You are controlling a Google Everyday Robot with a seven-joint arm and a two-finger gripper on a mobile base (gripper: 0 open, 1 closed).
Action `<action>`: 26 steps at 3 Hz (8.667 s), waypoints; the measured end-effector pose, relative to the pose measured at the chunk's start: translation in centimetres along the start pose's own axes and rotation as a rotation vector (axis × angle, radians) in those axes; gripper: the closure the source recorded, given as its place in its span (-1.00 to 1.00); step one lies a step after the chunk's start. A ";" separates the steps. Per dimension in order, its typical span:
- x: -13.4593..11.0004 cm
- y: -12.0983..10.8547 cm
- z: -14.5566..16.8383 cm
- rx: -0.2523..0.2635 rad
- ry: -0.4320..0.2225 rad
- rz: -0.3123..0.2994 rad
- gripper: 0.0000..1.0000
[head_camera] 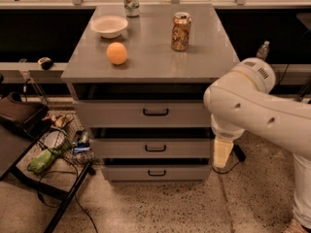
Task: Open middle drawer
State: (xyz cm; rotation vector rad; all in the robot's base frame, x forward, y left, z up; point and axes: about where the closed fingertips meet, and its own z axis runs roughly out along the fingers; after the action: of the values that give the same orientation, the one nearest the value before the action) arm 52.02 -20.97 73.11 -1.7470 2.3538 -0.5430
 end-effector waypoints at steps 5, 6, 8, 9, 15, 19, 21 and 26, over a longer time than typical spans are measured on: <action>-5.8 4.5 17.0 -0.069 0.040 -0.146 -1.00; -7.4 4.3 21.6 -0.093 0.023 -0.151 -1.00; -9.6 2.4 28.7 -0.216 -0.020 -0.104 -1.00; -10.9 1.8 30.6 -0.256 -0.050 -0.080 -0.64; -10.1 1.3 30.2 -0.257 -0.080 -0.037 0.16; -10.1 1.4 30.2 -0.257 -0.080 -0.037 -1.00; -8.0 7.9 29.0 -0.377 -0.075 -0.044 -0.65; -7.4 8.2 27.7 -0.390 -0.070 -0.045 0.31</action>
Offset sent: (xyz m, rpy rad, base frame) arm 0.0050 -0.0181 -0.0281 0.0316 0.0216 -0.0319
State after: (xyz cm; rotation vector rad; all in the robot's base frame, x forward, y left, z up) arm 56.34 -17.18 43.86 -1.9361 2.5030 -0.0215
